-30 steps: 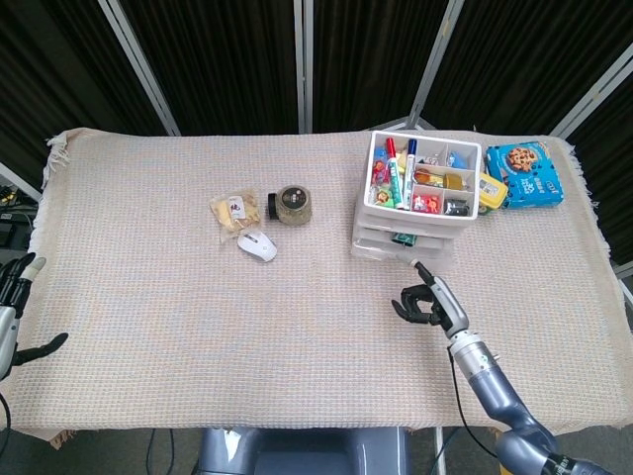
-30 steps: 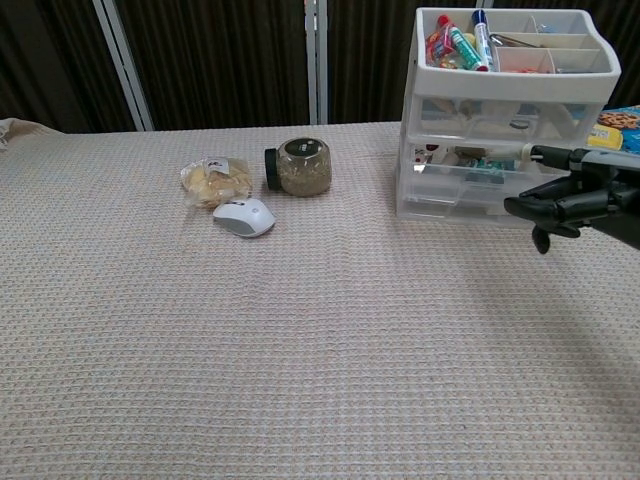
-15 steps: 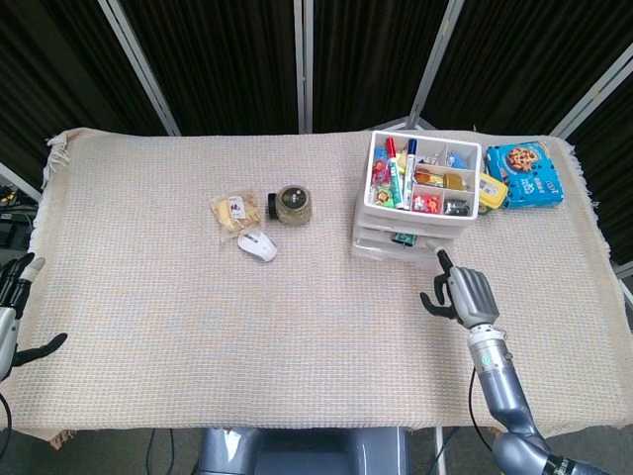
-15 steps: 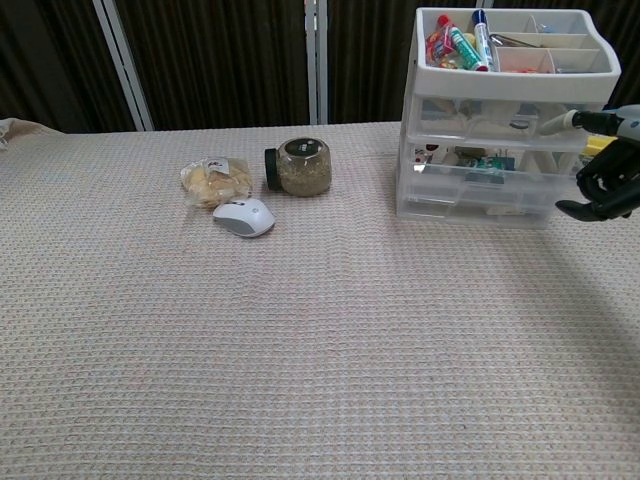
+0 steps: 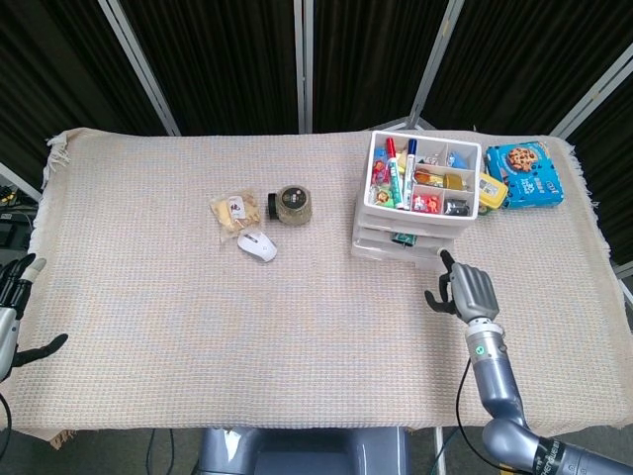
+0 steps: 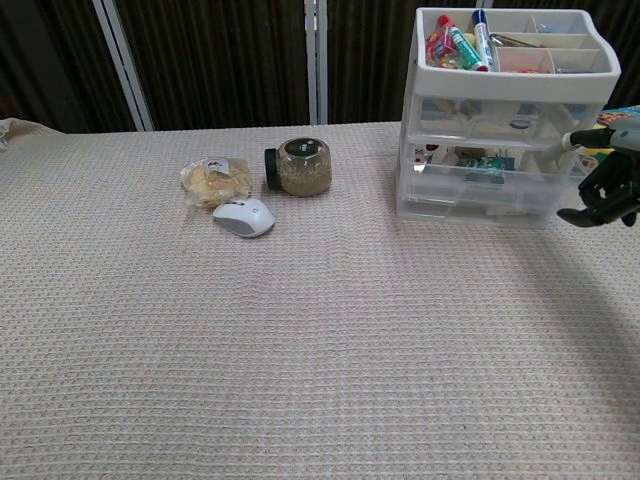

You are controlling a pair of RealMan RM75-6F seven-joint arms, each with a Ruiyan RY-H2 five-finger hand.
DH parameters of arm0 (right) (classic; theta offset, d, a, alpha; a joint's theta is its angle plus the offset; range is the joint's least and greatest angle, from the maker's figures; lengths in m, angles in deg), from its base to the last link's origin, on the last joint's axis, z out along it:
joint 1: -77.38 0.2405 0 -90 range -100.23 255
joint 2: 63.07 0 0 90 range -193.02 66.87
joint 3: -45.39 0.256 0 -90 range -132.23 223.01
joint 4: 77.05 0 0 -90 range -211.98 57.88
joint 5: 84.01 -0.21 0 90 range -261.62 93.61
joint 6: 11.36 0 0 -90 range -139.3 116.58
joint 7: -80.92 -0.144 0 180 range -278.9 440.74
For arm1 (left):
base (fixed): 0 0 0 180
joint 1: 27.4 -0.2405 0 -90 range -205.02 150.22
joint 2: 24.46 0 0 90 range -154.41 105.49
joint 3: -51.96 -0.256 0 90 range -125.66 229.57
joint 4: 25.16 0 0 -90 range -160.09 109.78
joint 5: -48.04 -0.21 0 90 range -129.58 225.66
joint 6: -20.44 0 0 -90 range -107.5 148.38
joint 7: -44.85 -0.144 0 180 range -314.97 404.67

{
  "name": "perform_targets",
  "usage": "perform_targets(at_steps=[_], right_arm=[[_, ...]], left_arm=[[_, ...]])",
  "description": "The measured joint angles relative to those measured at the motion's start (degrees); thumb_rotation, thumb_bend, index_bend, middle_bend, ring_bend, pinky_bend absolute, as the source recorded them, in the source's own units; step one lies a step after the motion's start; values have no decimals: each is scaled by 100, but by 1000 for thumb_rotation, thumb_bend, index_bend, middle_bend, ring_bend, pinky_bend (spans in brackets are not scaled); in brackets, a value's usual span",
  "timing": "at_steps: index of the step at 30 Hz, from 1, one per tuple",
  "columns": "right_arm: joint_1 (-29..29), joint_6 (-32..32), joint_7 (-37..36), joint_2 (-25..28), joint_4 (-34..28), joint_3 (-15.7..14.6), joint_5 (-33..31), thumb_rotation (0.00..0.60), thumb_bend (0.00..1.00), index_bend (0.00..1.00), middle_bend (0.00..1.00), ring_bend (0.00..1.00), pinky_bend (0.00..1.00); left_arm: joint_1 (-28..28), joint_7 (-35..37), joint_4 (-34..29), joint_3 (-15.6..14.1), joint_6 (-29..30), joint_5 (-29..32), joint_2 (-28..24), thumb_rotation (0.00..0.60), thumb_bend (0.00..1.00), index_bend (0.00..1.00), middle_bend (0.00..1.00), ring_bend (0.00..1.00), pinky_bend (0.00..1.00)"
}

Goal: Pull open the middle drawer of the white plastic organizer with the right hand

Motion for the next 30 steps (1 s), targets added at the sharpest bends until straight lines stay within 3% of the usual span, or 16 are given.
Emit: perform_targets(at_steps=[5,13,30], right_arm=[[181,28,0,-92,204,-74,-138,600,335,243,807,841,631],[459,147,-50,-324,567,-204,-321,600,382,358,812,846,631],[404,447,-448,-229,342,-545,34,600,384,440,813,847,631]], left_arm=[[17,-31,5,-1,-45,26,16,600,59,0,0,0,0],[25,20,20,5,-69,47,8,600,59,0,0,0,0],[31,-21,3,-4,-71,26,13,600,60,0,0,0,0]])
